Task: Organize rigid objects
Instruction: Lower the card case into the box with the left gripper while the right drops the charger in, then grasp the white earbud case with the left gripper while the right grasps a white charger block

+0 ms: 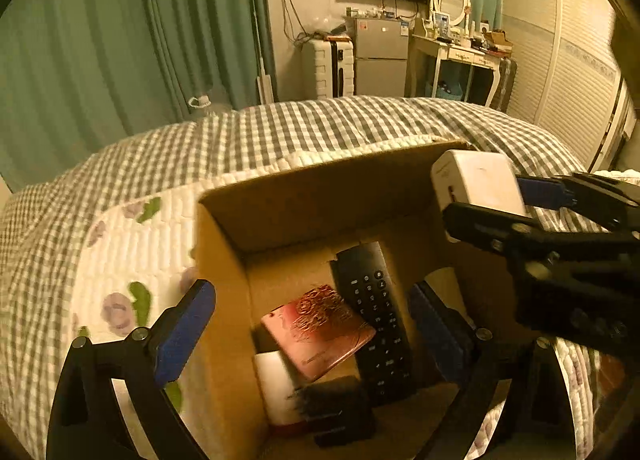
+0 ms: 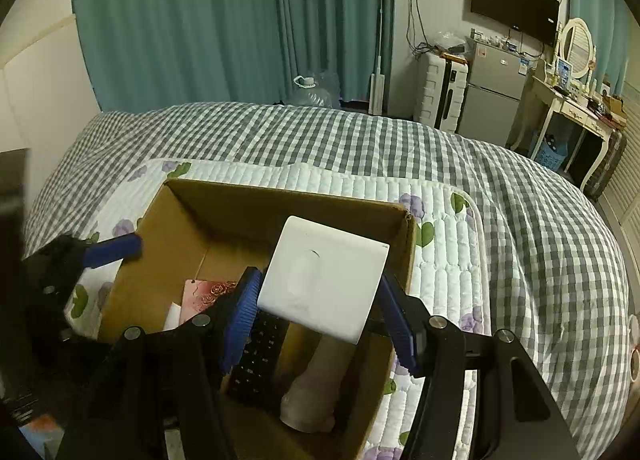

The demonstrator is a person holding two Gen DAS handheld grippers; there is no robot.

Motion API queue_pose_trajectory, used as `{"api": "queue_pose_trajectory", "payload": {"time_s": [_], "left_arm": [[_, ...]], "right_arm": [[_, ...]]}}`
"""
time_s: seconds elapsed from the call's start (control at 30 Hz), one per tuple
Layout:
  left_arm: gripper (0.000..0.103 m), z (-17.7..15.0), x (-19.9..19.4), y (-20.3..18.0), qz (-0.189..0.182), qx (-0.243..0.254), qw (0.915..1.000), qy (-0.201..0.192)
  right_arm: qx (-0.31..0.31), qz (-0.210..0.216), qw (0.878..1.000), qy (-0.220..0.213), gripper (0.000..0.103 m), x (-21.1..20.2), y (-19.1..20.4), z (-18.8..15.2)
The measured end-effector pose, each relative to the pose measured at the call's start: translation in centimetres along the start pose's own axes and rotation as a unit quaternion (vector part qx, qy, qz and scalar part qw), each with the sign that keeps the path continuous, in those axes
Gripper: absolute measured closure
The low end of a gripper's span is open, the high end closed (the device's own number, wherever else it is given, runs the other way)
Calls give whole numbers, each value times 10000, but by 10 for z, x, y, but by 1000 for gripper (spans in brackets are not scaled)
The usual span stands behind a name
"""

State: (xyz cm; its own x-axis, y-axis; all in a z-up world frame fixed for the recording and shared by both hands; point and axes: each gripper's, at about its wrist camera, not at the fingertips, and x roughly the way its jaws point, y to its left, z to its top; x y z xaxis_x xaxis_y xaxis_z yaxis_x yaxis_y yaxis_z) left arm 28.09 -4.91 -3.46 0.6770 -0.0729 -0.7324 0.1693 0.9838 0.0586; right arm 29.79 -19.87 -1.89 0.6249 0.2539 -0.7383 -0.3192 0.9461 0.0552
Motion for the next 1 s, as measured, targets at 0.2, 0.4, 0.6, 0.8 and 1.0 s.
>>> {"api": "queue_pose_trajectory", "payload": {"time_s": [0.2, 0.4, 0.6, 0.8, 1.0], "left_arm": [[4, -6, -37, 9, 129, 10, 9998, -156], [4, -20, -89, 19, 87, -234, 9990, -360], [4, -46, -131, 28, 125, -498, 9979, -400], [4, -84, -127, 37, 61, -658, 9974, -282], [4, -109, -84, 33, 228, -409, 9989, 18]], "right_arm": [[44, -102, 9996, -268, 22, -21, 6, 9], [-169, -387, 9982, -430, 22, -78, 20, 7], [-140, -509, 9976, -460, 20, -129, 37, -21], [138, -372, 9991, -168, 20, -125, 51, -67], [292, -301, 9984, 377, 20, -66, 51, -107]]}}
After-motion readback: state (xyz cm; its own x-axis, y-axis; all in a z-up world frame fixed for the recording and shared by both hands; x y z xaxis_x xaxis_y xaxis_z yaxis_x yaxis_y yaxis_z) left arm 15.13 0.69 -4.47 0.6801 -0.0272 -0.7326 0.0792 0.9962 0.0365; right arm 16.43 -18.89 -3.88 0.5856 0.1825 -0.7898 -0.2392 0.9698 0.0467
